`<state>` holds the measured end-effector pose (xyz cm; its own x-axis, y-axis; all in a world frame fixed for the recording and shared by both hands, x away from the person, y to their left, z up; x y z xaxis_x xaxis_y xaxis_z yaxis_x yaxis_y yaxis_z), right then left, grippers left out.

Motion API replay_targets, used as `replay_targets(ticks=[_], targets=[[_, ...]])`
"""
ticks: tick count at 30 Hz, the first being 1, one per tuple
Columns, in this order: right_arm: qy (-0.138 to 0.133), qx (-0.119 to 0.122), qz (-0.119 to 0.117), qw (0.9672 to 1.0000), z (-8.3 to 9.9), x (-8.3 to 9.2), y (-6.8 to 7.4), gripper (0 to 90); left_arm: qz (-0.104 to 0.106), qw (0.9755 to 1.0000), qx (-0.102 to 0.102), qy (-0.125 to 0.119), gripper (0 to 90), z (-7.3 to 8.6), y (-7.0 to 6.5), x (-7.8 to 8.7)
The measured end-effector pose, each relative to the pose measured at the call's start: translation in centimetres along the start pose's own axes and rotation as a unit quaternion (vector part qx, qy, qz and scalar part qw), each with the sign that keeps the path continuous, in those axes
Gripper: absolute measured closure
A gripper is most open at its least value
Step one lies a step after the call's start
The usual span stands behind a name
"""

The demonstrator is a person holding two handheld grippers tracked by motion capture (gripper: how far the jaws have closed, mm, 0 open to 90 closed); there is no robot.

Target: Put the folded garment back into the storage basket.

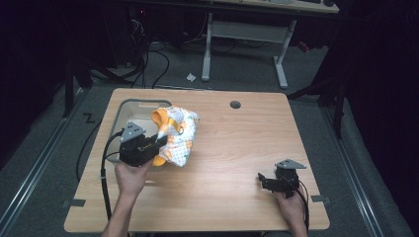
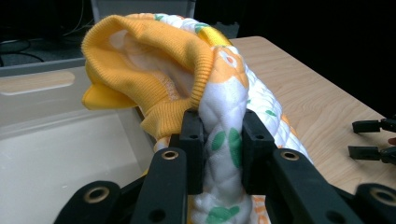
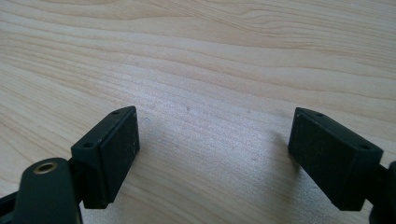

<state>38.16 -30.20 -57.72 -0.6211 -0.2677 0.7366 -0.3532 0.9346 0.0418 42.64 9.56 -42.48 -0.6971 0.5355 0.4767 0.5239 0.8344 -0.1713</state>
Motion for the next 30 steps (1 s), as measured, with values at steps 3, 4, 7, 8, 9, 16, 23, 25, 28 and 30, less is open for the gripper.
replay_targets(ticks=[3, 4, 7, 8, 9, 16, 23, 25, 28, 30], targets=[[0.000, 0.000, 0.000, 1.0000, 0.0, 0.0, 0.0, 16.5, -0.004, 1.0000, 0.001, 0.000, 74.5, 0.1, 0.3, 0.0], [0.000, 0.000, 0.000, 1.0000, 0.0, 0.0, 0.0, 16.5, -0.005, 1.0000, 0.002, 0.000, 74.5, 0.1, 0.4, 0.0], [0.000, 0.000, 0.000, 1.0000, 0.0, 0.0, 0.0, 16.5, -0.006, 1.0000, 0.006, -0.001, 74.5, 0.1, 0.7, 0.1], [0.000, 0.000, 0.000, 1.0000, 0.0, 0.0, 0.0, 16.5, -0.007, 1.0000, 0.006, -0.001, 74.5, 0.1, 0.8, 0.1], [0.000, 0.000, 0.000, 1.0000, 0.0, 0.0, 0.0, 16.5, -0.008, 0.9999, 0.007, 0.000, 74.5, 0.1, 0.9, 0.1], [0.000, 0.000, 0.000, 1.0000, 0.0, 0.0, 0.0, 16.5, -0.010, 0.9998, 0.019, -0.004, 74.3, 0.0, 1.8, 0.1], [0.000, 0.000, 0.000, 1.0000, 0.0, 0.0, 0.0, 16.5, -0.019, 0.9993, 0.030, -0.008, 74.3, 0.0, 3.0, 0.4], [0.000, 0.000, 0.000, 1.0000, 0.0, 0.0, 0.0, 16.5, -0.024, 0.9992, 0.032, -0.008, 74.3, 0.0, 3.4, 0.5], [0.000, 0.000, 0.000, 1.0000, 0.0, 0.0, 0.0, 16.5, -0.031, 0.9989, 0.035, -0.007, 74.3, 0.1, 4.0, 0.6], [0.000, 0.000, 0.000, 1.0000, 0.0, 0.0, 0.0, 16.5, -0.035, 0.9987, 0.037, -0.006, 74.3, 0.2, 4.4, 0.6]])
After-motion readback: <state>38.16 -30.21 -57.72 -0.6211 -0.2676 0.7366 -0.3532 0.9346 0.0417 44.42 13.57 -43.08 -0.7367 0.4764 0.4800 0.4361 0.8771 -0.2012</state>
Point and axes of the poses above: each handheld gripper's, and its own axes: x roughly backward along the jaws, z roughly out of its underside, y roughly to its left, the point moved 8 cm from there along -x, roughly forward along the jaws, and after that the axes turned 4 degrees about -z, right-handed, at the moved point
